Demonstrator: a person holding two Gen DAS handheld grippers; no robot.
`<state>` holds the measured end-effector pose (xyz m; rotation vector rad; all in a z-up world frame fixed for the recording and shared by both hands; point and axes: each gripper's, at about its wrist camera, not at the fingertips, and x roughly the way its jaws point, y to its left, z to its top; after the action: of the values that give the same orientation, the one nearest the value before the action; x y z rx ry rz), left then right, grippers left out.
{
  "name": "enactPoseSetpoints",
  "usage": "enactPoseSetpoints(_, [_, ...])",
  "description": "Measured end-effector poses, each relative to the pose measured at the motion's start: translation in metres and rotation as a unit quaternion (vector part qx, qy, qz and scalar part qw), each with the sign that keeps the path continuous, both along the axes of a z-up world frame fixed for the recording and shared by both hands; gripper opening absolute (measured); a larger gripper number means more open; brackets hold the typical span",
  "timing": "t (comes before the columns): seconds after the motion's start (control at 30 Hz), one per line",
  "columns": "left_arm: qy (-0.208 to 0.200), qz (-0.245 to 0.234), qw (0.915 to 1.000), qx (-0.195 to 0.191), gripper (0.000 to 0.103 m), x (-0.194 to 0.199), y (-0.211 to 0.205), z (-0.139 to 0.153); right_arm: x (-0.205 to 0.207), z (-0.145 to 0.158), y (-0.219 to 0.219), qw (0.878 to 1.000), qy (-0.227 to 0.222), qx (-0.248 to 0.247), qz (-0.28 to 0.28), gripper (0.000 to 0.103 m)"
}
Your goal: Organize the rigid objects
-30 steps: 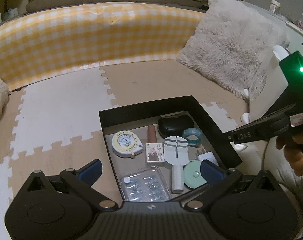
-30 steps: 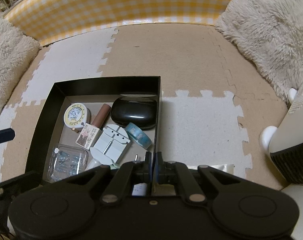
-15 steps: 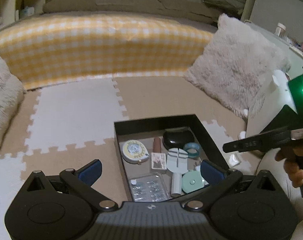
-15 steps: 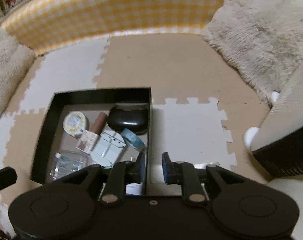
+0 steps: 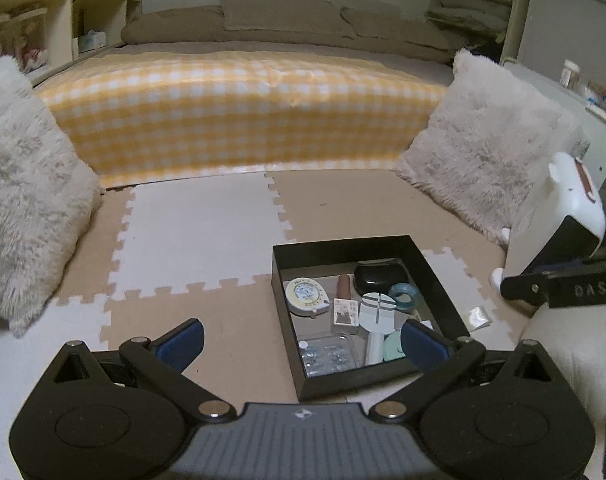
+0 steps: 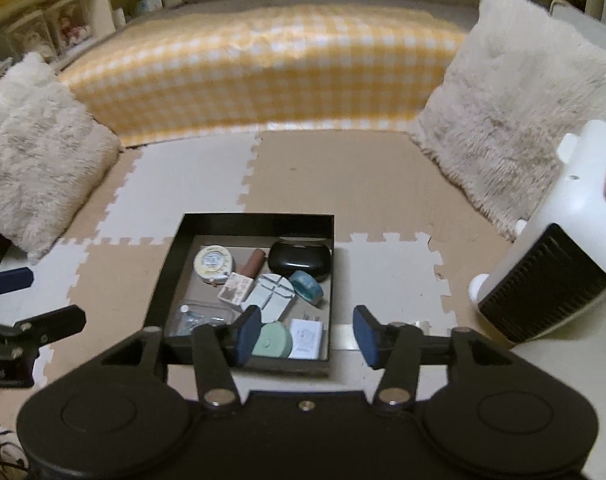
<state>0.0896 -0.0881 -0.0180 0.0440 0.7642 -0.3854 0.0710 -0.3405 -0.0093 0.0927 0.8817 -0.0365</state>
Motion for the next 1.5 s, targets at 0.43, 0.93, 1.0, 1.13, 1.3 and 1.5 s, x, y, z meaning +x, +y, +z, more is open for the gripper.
enactPoseSetpoints(0.43, [-0.037, 0.019, 0.9990, 0.018, 0.103, -0.047, 0.022, 0.006, -0.066, 0.007, 0.029, 0.999, -0.053, 0.001, -0.014, 0.075])
enactPoseSetpoints(0.93, [-0.055, 0.037, 0.9976, 0.020, 0.103, -0.071, 0.040, 0.008, -0.109, 0.004, 0.065, 0.992, -0.101, -0.070, -0.031, 0.097])
enactPoseSetpoints(1.0, [-0.056, 0.035, 0.9976, 0.020, 0.103, -0.072, 0.040, 0.007, -0.111, 0.004, 0.067, 0.991, -0.107, -0.078, -0.035, 0.099])
enactPoseSetpoints(1.13, [-0.061, 0.031, 0.9973, 0.026, 0.103, -0.074, 0.039, 0.006, -0.115, 0.004, 0.069, 0.988, -0.120, -0.088, -0.036, 0.101])
enactPoseSetpoints(1.3, [-0.063, 0.032, 0.9971, 0.028, 0.103, -0.075, 0.039, 0.005, -0.120, 0.006, 0.068, 0.986, -0.139, -0.081, -0.038, 0.102])
enactPoseSetpoints(1.5, [-0.069, 0.030, 0.9969, 0.023, 0.103, -0.077, 0.040, 0.008, -0.121, 0.006, 0.064, 0.986, -0.146, -0.065, -0.045, 0.102])
